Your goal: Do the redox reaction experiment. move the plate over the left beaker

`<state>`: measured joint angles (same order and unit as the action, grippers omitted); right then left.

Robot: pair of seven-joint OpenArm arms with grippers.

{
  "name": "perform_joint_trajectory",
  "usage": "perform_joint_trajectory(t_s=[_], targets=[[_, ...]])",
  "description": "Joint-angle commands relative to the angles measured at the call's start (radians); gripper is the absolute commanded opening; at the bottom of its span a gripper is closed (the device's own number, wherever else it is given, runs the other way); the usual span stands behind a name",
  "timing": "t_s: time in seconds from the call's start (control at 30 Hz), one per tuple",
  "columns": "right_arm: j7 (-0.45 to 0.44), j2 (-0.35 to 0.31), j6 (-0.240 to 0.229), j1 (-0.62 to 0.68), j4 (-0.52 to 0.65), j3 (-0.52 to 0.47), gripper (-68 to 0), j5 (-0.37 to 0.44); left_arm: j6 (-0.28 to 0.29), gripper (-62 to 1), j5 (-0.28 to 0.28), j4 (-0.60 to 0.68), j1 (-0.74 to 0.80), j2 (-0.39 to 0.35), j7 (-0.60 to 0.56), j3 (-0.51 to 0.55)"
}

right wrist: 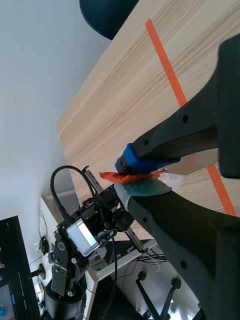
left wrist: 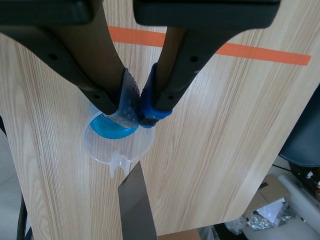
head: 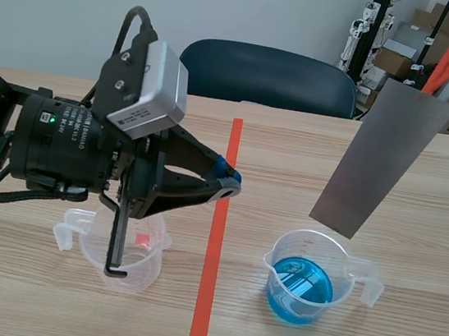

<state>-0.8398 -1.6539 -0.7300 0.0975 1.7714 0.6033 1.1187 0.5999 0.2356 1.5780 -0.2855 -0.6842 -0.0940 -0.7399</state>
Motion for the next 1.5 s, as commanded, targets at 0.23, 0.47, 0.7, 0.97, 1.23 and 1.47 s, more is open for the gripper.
perform_joint_trajectory(t_s=[0.23,0.47,0.7,0.97,1.23,1.47], targets=[[-0.023,-0.008,-0.016,-0.014,0.006,-0.023,-67.1,0.019,-0.002,-57.9,0.014,0.018,-0.008,0.005,-0.014,0.0],[-0.023,-0.008,-0.016,-0.014,0.006,-0.023,-67.1,0.019,-0.002,-57.9,0.014,0.018,-0.008,0.005,-0.013,0.0],[-0.023,-0.008,-0.016,-0.014,0.006,-0.023,-67.1,0.019,-0.003,-57.9,0.014,0.018,-0.006,0.004,-0.013,0.0],[-0.023,-0.008,-0.016,-0.014,0.006,-0.022,-67.1,0.019,-0.006,-58.0,0.014,0.018,0.04,-0.044,-0.065,0.002],[-0.023,-0.008,-0.016,-0.014,0.006,-0.022,-67.1,0.019,-0.037,-58.0,0.014,0.018,0.175,-0.151,-0.174,0.084],[-0.021,-0.008,-0.016,-0.014,0.006,-0.022,-67.1,0.019,-0.036,-58.0,0.01,0.018,0.387,-0.196,-0.266,0.27]])
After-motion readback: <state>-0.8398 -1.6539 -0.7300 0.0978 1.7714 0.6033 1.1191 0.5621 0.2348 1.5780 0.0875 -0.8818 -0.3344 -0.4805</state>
